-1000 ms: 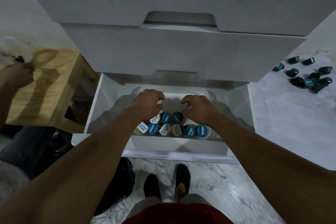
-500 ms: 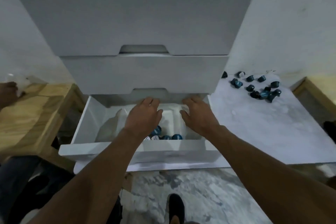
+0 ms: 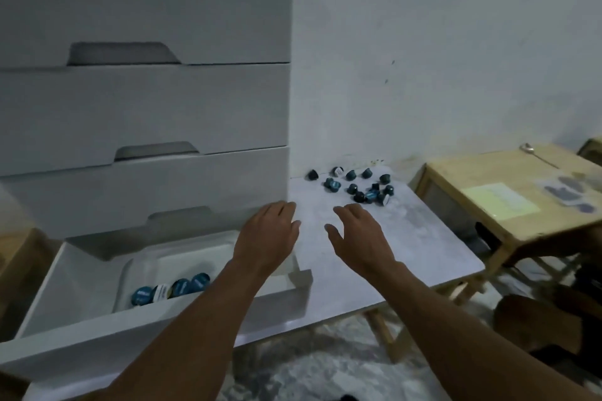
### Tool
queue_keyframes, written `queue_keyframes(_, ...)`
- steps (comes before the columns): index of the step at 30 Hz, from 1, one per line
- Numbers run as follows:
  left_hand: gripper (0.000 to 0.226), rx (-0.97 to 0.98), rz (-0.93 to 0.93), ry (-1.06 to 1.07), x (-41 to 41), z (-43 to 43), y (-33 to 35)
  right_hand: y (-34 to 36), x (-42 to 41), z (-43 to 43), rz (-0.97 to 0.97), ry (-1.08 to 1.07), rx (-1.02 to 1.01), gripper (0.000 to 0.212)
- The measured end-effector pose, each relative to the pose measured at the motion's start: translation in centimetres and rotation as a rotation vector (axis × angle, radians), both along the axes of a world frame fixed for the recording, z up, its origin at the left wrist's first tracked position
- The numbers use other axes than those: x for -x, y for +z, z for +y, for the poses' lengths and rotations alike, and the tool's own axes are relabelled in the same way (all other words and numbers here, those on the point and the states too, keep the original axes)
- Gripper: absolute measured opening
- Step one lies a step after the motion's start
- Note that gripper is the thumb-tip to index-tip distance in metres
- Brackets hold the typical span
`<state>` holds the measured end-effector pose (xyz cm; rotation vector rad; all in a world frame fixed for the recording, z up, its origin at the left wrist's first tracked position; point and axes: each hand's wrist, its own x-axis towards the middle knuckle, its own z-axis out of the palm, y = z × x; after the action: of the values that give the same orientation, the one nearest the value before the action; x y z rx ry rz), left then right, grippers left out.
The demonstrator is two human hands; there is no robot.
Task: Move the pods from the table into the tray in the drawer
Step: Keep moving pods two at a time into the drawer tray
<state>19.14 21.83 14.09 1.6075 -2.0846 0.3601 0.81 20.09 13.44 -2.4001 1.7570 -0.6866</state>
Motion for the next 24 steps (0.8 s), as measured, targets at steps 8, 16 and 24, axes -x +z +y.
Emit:
queue_keyframes(8, 0.027, -0.006, -0.06, -0.058, 10.7, -8.7, -1.9, -1.5, 10.9, -6.0, -0.032, -0.114, -0.037, 0.044)
queue_keyframes(16, 0.024, -0.088, -0.032, 0.012, 20.5, -17.5, -5.6, -3.9, 21.6, -15.5, -0.013, -0.117, -0.171, 0.045)
queue_keyframes(24, 0.029, -0.219, -0.008, 0.106, 22.6, -22.2, -8.6, -7.0, 23.0, -22.1, 0.013, -0.042, -0.329, 0.046)
